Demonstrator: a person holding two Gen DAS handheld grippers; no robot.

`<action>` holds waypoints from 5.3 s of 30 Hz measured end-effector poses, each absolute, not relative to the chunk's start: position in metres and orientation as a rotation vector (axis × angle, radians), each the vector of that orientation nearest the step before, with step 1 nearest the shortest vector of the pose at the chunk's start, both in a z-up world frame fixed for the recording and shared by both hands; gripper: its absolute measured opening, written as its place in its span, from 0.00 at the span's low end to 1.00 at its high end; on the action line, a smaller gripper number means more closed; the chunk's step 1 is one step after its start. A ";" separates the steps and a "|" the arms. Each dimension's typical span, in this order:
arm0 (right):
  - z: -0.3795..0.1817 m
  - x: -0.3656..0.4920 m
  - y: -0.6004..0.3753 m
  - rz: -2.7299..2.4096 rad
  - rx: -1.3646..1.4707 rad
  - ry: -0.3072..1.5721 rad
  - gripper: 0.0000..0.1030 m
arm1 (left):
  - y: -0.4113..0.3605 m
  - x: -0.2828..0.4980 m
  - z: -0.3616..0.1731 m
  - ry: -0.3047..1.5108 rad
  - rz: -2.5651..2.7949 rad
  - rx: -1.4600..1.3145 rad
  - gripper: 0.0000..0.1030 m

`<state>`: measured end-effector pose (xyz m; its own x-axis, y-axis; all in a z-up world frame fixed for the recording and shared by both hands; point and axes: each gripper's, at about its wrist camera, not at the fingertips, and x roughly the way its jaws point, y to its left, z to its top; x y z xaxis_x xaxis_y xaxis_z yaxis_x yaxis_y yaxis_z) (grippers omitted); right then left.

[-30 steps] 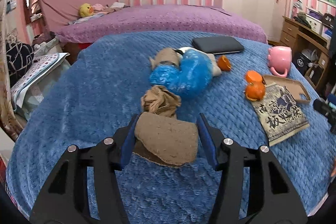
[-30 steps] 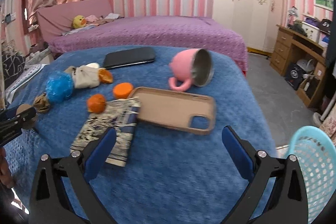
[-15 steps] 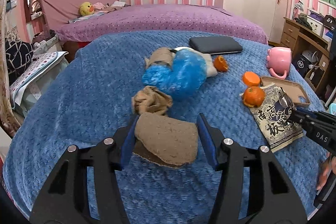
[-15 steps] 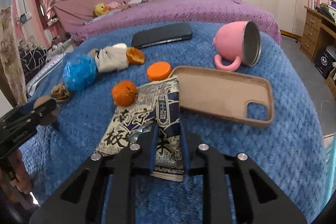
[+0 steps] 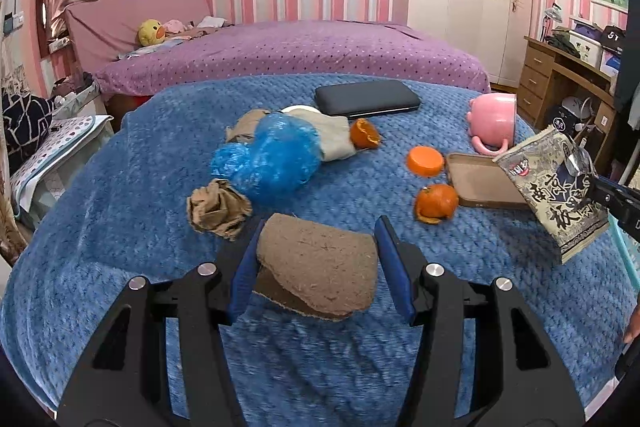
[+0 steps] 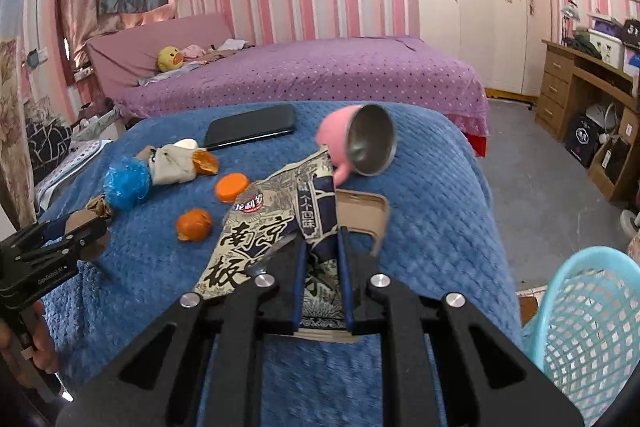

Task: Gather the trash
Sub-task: 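Grasp the black-and-white printed snack packet with the right tool, then carry both items to the basket and open the left tool to drop the stocking, then open the right tool to drop the printed packet into the basket, then grasp the tangerine with the right tool while the left tool grasps a crumpled tan stocking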

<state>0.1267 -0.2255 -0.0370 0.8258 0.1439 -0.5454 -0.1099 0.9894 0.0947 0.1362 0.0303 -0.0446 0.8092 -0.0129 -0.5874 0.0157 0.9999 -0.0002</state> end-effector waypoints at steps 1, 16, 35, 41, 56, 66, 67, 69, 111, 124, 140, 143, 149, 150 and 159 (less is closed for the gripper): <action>-0.036 0.125 -0.231 0.131 0.063 0.582 0.15 | 0.029 0.136 -0.044 0.626 -0.014 0.002 0.53; -0.028 0.090 -0.306 0.056 0.091 0.553 0.15 | -0.033 0.122 -0.027 0.582 -0.031 0.016 0.53; -0.041 0.044 -0.432 -0.141 0.175 0.565 0.15 | -0.147 0.116 -0.011 0.567 -0.176 0.021 0.53; -0.048 0.032 -0.467 -0.211 0.177 0.578 0.15 | -0.190 0.114 -0.012 0.576 -0.247 0.016 0.53; -0.066 0.011 -0.522 -0.311 0.221 0.614 0.15 | -0.327 0.078 -0.015 0.566 -0.452 0.106 0.53; -0.070 0.006 -0.531 -0.326 0.246 0.611 0.15 | -0.358 0.074 -0.018 0.564 -0.460 0.173 0.77; -0.071 0.006 -0.530 -0.324 0.244 0.613 0.15 | -0.354 0.077 -0.019 0.557 -0.445 0.171 0.82; -0.070 0.007 -0.528 -0.321 0.240 0.612 0.15 | -0.349 0.082 -0.019 0.561 -0.423 0.162 0.87; -0.038 0.072 -0.389 -0.317 0.108 0.557 0.91 | -0.101 0.119 0.002 0.532 -0.121 0.091 0.95; -0.041 0.108 -0.312 -0.224 0.033 0.568 0.91 | -0.013 0.144 -0.034 0.598 -0.051 0.035 0.95; -0.052 0.140 -0.242 -0.193 0.006 0.600 0.96 | 0.092 0.160 -0.044 0.668 0.068 -0.084 0.95; -0.054 0.144 -0.228 -0.178 -0.005 0.608 0.96 | 0.107 0.163 -0.048 0.682 0.100 -0.053 0.95; -0.058 0.150 -0.208 -0.132 -0.003 0.633 0.96 | 0.132 0.173 -0.060 0.723 0.125 -0.052 0.95; -0.057 0.152 -0.206 -0.116 0.015 0.635 0.96 | 0.134 0.177 -0.063 0.738 0.114 -0.064 0.94; -0.061 0.163 -0.163 -0.023 -0.002 0.643 0.95 | 0.124 0.197 -0.071 0.768 0.032 -0.049 0.89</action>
